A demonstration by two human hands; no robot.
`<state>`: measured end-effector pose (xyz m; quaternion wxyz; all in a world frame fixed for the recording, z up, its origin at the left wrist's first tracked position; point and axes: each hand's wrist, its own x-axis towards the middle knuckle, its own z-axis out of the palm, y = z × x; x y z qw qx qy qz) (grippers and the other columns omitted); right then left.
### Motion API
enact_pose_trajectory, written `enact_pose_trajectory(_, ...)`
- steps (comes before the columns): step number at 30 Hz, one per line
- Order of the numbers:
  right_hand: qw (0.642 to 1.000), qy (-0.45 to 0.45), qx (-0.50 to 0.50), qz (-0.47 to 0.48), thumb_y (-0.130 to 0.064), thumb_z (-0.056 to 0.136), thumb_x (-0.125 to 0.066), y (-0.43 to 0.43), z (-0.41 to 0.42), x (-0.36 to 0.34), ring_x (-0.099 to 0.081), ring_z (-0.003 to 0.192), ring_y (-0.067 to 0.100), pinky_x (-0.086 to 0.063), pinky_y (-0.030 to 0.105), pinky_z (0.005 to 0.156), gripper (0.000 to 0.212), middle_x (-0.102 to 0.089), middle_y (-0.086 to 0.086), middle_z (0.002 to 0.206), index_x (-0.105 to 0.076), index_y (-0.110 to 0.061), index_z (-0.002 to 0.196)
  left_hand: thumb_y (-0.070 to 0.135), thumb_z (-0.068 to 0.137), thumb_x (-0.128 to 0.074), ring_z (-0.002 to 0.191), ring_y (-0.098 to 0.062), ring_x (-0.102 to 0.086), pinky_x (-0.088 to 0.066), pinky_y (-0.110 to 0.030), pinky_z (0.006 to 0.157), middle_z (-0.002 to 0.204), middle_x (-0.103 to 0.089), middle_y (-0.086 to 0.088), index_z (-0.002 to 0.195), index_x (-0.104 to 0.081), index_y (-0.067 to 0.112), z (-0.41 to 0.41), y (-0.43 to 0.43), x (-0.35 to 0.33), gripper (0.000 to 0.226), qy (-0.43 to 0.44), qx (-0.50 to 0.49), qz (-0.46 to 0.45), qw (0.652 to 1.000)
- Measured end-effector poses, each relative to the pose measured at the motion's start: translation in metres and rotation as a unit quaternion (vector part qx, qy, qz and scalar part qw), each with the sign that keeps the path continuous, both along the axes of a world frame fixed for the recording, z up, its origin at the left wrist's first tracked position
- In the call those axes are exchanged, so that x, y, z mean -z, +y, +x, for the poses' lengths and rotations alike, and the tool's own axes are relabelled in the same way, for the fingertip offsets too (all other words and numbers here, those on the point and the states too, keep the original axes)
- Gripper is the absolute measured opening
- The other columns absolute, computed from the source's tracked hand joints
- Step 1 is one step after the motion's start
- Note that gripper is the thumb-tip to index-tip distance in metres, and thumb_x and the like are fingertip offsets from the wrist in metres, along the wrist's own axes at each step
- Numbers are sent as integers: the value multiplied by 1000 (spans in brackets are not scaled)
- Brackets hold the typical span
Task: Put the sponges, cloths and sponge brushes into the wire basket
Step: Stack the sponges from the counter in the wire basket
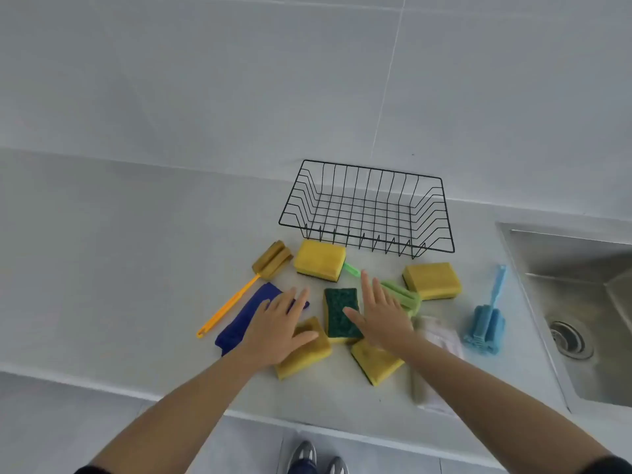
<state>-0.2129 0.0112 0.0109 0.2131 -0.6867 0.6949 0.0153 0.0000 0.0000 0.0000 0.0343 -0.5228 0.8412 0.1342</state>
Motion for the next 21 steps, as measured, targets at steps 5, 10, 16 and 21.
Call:
enact_pose_trajectory(5,997,-32,57,36,-56,91,-28,-10,19,11,-39,129,33,-39,44,99,81,-31,14,148,13,-12,145,68,76,-47,128,-22,-39,-39,-35,98,149,-31,-2,144,-17,24,-8,14,12,86,4,-1,9,1000)
enact_pose_trajectory(10,991,-45,99,72,-53,90,-38,-16,26,19,-47,117,35,-46,45,92,73,-43,18,133,-15,-3,139,64,69,-59,120,-22,-43,-42,-35,91,141,-39,-2,139,-27,28,-8,19,18,85,-27,-21,32,999)
enact_pose_trajectory(16,976,-100,166,98,-47,85,-54,-22,32,23,-52,111,34,-50,44,88,65,-46,17,124,-30,-2,126,50,72,-63,109,-22,-48,-43,-33,81,127,-48,-3,136,-29,26,-11,20,15,77,-53,-30,42,997)
enact_pose_trajectory(21,949,-179,229,122,-40,79,-66,-28,30,25,-58,102,31,-51,39,76,62,-53,14,108,-33,-3,117,42,75,-63,112,-22,-47,-44,-34,82,129,-48,-3,136,-30,26,-10,15,12,70,-20,-55,69,996)
